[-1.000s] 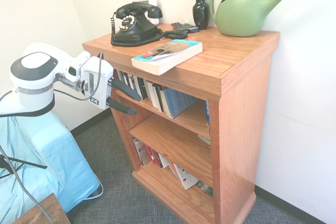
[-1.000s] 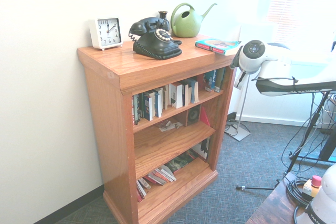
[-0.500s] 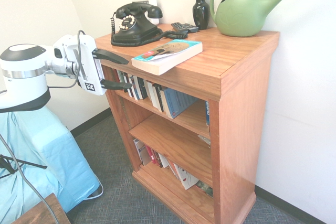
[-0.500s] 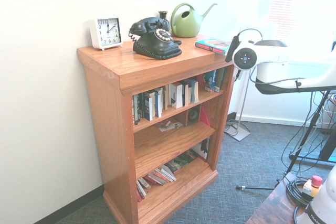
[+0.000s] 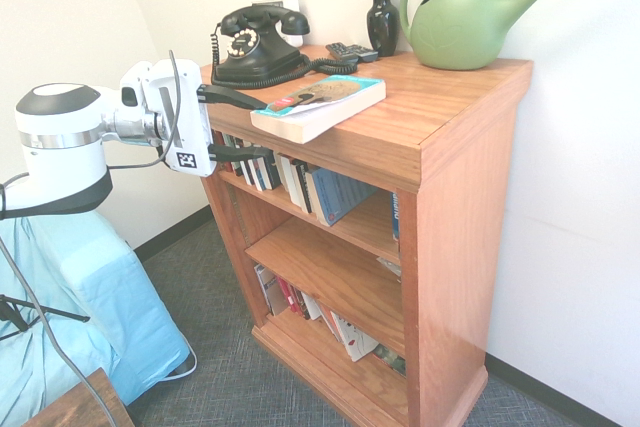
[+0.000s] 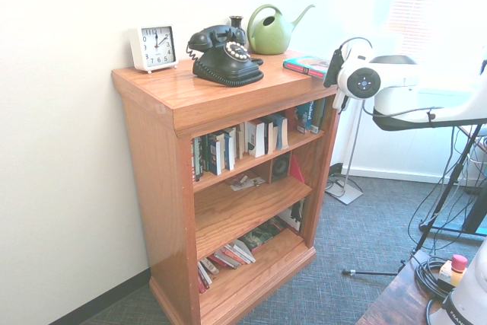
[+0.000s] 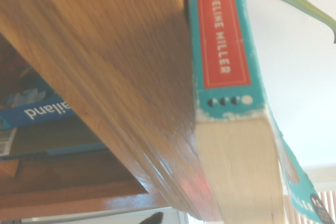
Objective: Organize the shelf
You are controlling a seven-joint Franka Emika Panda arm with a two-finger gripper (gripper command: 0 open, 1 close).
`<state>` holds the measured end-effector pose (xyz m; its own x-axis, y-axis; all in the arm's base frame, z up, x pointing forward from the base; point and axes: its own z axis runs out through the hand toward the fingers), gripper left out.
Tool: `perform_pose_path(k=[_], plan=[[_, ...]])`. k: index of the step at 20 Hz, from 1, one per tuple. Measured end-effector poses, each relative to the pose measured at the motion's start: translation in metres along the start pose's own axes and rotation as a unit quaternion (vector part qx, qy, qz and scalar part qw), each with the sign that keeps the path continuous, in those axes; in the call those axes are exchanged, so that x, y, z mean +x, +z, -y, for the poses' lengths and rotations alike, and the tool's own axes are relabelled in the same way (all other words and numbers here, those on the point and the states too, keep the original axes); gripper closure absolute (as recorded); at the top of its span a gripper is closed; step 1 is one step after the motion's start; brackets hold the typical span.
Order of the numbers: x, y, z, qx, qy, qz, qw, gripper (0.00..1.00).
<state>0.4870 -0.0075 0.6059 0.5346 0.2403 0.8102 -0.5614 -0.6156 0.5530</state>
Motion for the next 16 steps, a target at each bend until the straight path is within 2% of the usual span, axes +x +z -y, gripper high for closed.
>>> perform_pose_path(k=[13,14,16], plan=[[0.026,0.042,0.03,-0.001,-0.006,0.005,1.0,0.0],[0.027,0.045,0.031,-0.002,-0.005,0.006,1.0,1.0],[0.028,0.05,0.03,-0.005,-0.004,0.008,1.0,1.0]])
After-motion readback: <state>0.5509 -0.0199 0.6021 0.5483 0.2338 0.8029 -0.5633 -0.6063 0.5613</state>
